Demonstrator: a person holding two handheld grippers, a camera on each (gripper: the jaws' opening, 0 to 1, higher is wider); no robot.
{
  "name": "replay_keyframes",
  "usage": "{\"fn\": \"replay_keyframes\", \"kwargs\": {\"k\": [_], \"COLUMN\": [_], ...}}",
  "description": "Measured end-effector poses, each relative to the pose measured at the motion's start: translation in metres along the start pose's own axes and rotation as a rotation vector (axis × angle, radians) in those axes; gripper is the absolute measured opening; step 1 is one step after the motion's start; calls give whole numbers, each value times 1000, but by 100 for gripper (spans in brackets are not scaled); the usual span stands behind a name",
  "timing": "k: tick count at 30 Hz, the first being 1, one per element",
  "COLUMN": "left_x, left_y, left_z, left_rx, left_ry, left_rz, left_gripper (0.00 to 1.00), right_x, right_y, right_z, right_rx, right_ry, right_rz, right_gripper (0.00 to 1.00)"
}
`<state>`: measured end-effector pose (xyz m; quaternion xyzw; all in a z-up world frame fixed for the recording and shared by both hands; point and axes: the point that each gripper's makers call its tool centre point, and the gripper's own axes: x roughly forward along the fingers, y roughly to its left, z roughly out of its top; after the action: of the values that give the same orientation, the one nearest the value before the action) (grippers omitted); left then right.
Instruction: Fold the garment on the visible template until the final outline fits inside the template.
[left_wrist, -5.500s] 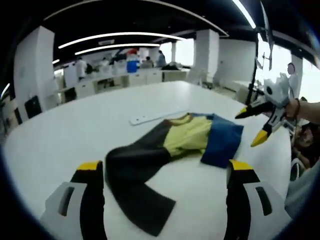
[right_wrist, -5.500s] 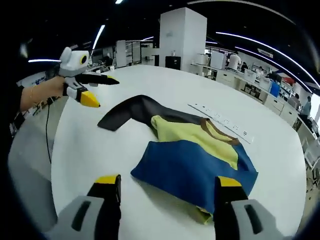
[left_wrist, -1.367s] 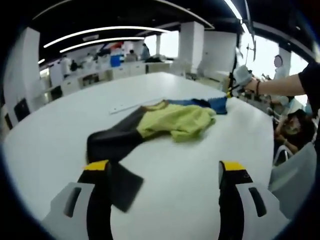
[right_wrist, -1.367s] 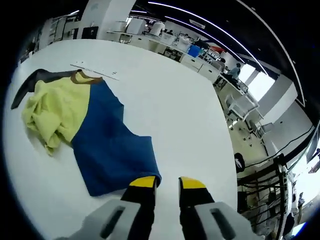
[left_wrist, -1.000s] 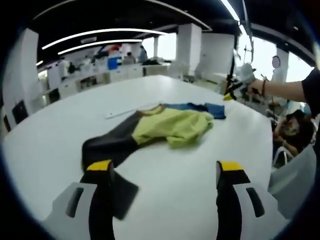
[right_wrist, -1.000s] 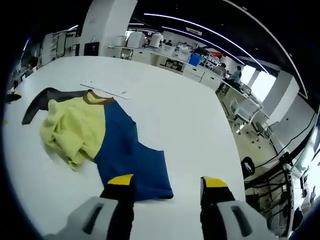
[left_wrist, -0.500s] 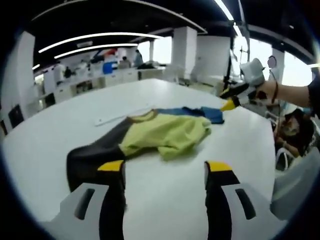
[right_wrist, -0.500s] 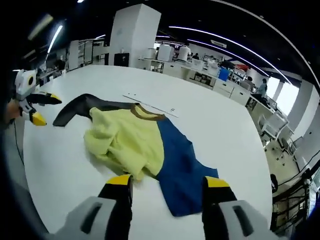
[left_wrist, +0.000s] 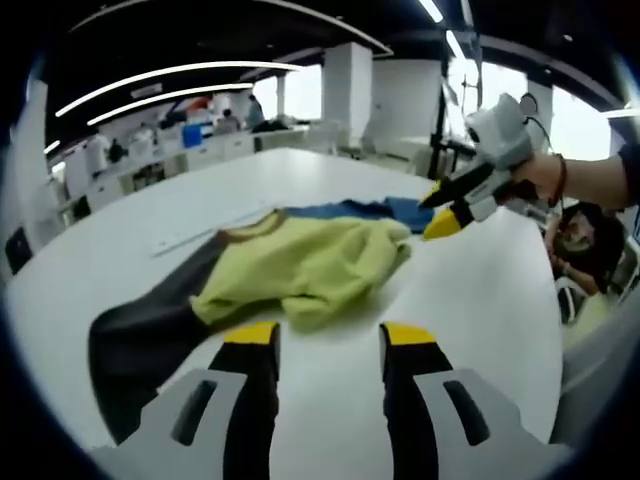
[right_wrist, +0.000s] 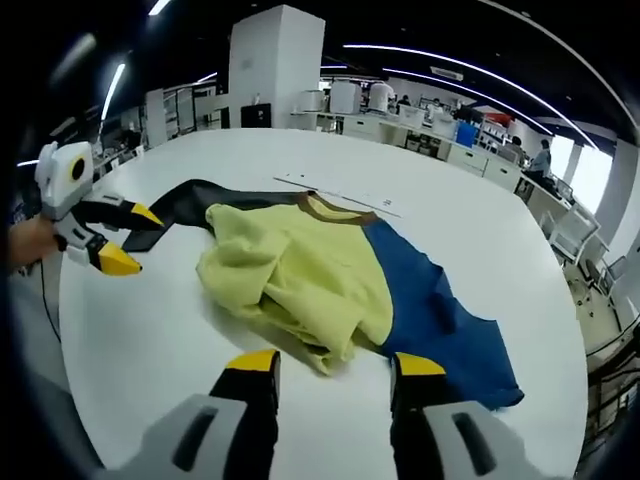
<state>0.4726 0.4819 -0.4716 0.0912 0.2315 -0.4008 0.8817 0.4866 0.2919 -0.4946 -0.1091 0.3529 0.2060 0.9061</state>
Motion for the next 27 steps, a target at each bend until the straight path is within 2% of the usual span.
{"fn": "replay_keyframes", "kwargs": {"k": [5,12,17,19,22,24,27], "left_x": [16,35,44,48,55,61,65], "left_y": [-4,-9,-7,-4,-4,-3,-3], "left_z": [0,-6,-8,-2,-1,-4,-5], "left_rx": [6,-4,12,54,49,50,56], "left_ry": [-2,16,24,7,7,29,27], "left_rz": [-18,-31,-8,17,8,14,16], "left_gripper": [34,29,24,24,21,19,15], "right_x": [9,23,28,29,30,30,30], "right_y": [13,15,14,14,12,11,10], "right_z": [-6,-14,-15,-14,-14,-14,-14], "right_rx": [-44,-1,15,24,32,68,86], "right_ry": [2,12,-3,-9,-13,-17,-24], "right_rz": [35,52,41,35,20,8,-19], "right_gripper": [33,26,19,16,11,10,8]}}
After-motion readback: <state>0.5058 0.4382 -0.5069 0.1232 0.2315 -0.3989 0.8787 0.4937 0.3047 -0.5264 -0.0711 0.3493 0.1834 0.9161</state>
